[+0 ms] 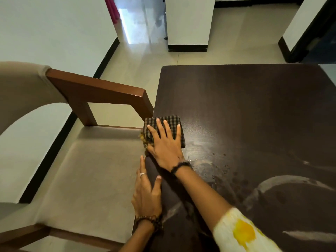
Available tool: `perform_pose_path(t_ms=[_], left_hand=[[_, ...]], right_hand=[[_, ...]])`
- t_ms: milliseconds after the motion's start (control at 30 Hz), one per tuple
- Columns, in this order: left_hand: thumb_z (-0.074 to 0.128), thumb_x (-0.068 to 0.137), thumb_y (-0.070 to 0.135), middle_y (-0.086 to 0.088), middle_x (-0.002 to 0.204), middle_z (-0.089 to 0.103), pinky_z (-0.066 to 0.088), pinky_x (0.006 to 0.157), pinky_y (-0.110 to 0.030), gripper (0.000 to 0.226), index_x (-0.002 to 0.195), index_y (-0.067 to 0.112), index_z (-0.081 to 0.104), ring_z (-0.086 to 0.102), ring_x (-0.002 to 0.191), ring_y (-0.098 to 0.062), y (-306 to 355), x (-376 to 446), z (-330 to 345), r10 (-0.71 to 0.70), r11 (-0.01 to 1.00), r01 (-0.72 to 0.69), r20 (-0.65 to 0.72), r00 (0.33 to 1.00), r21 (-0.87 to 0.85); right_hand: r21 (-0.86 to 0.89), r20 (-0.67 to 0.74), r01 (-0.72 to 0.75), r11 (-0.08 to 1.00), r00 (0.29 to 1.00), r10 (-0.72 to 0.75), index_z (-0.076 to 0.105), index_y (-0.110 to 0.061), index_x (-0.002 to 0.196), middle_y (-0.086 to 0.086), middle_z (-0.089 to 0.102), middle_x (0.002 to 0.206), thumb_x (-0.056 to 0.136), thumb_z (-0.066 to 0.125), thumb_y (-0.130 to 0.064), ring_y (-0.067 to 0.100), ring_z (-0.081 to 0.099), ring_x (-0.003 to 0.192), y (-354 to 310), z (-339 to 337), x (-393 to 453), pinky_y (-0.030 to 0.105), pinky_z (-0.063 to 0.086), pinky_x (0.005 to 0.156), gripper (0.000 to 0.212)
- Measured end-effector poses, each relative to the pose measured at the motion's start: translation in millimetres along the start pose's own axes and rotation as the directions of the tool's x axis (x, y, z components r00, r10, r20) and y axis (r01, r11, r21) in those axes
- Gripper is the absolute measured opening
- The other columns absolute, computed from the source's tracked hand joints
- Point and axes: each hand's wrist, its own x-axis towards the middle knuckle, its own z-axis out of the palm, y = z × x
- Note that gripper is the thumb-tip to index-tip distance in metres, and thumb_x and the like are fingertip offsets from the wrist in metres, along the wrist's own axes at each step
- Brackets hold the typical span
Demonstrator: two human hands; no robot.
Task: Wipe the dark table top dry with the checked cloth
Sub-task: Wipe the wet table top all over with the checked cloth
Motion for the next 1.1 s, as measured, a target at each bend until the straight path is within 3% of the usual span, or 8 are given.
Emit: perform_pose_path(t_ms=[100, 300, 567, 733, 833, 900, 1000, 1100], left_hand=[[0.062, 0.076, 0.007, 0.002, 0.152, 0.021, 0.043, 0.096, -0.047, 0.092, 0.139, 0.04, 0.003, 0.03, 0.134, -0.023, -1.9, 1.1, -0.8, -0.009, 0.998, 0.008, 0.018, 1.0, 0.061], [0.063, 0.072, 0.001, 0.001, 0.151, 0.025, 0.039, 0.093, -0.033, 0.094, 0.144, 0.031, 0.01, 0.033, 0.133, -0.023, -4.3, 1.4, -0.1, 0.022, 0.999, -0.022, 0.011, 1.0, 0.044], [0.063, 0.072, -0.001, 0.0, 0.146, 0.033, 0.051, 0.077, -0.041, 0.096, 0.143, 0.034, 0.01, 0.048, 0.119, -0.029, -0.1, 1.3, -0.4, 0.038, 0.996, -0.038, 0.002, 0.999, 0.075], [0.06, 0.071, -0.003, 0.001, 0.147, 0.032, 0.041, 0.077, -0.03, 0.094, 0.144, 0.032, 0.013, 0.041, 0.126, -0.025, 2.1, -0.1, -1.1, 0.047, 0.997, -0.047, -0.005, 0.999, 0.06], [0.054, 0.07, 0.002, -0.003, 0.15, 0.027, 0.035, 0.103, -0.039, 0.086, 0.144, 0.024, 0.015, 0.028, 0.135, -0.023, 7.1, -1.8, -1.2, 0.103, 0.994, -0.103, 0.007, 0.995, 0.03], [0.047, 0.067, 0.013, -0.003, 0.152, 0.019, 0.013, 0.115, -0.044, 0.083, 0.144, 0.016, 0.015, 0.014, 0.14, -0.018, 9.2, -2.1, 0.1, 0.142, 0.986, -0.143, 0.026, 0.99, 0.087], [0.043, 0.073, 0.022, 0.003, 0.15, 0.007, -0.01, 0.114, -0.031, 0.078, 0.143, 0.016, 0.01, -0.001, 0.14, -0.011, 9.4, -0.1, 2.2, 0.217, 0.955, -0.224, 0.058, 0.974, 0.196], [0.038, 0.083, 0.037, 0.006, 0.149, 0.01, -0.011, 0.112, -0.026, 0.065, 0.142, 0.02, 0.013, 0.002, 0.139, -0.009, 8.1, 0.7, 4.5, 0.336, 0.89, -0.376, 0.187, 0.923, 0.258]], right_hand=[[0.006, 0.068, 0.017, 1.0, 0.997, -0.018, 0.011, -0.026, 0.149, 0.005, -0.004, 0.16, 0.095, 0.036, -0.045, 0.025, -0.007, 0.146, -1.0, -7.3, 22.3, 0.058, -0.012, 0.111, 0.062], [0.04, 0.071, 0.146, 0.988, 0.986, -0.149, 0.01, -0.03, 0.149, -0.001, -0.002, 0.16, 0.094, 0.036, -0.045, 0.019, -0.008, 0.146, 22.4, -8.3, -45.4, 0.051, -0.018, 0.111, 0.062], [-0.078, 0.077, -0.131, 0.988, 0.988, 0.137, -0.001, -0.05, 0.143, -0.011, -0.002, 0.159, 0.074, 0.005, -0.07, 0.016, 0.004, 0.144, 120.3, -42.6, -109.9, 0.046, -0.001, 0.114, 0.073], [-0.008, 0.039, -0.111, 0.994, 0.993, 0.111, 0.012, -0.052, 0.142, -0.006, 0.003, 0.159, 0.084, 0.039, -0.064, 0.025, 0.01, 0.14, 85.6, -32.5, -49.3, 0.058, 0.008, 0.109, 0.066], [0.043, 0.035, 0.004, 0.999, 0.999, -0.005, 0.016, -0.046, 0.144, -0.001, 0.003, 0.159, 0.086, 0.042, -0.059, 0.024, 0.003, 0.145, 39.6, -18.6, -27.4, 0.061, -0.006, 0.11, 0.065], [0.052, 0.017, 0.071, 0.996, 0.997, -0.072, 0.02, -0.043, 0.144, 0.001, 0.005, 0.159, 0.088, 0.04, -0.059, 0.023, 0.002, 0.146, 17.4, -10.4, -29.7, 0.061, -0.012, 0.11, 0.062], [0.057, -0.021, 0.113, 0.992, 0.993, -0.112, 0.025, -0.041, 0.143, 0.0, 0.008, 0.159, 0.088, 0.04, -0.057, 0.02, 0.002, 0.146, 25.1, -8.1, -47.2, 0.058, -0.013, 0.111, 0.059], [0.052, -0.042, 0.072, 0.996, 0.997, -0.07, 0.024, -0.043, 0.143, -0.003, 0.009, 0.159, 0.087, 0.043, -0.055, 0.017, 0.0, 0.146, 66.0, -15.3, -70.0, 0.054, -0.014, 0.111, 0.061]])
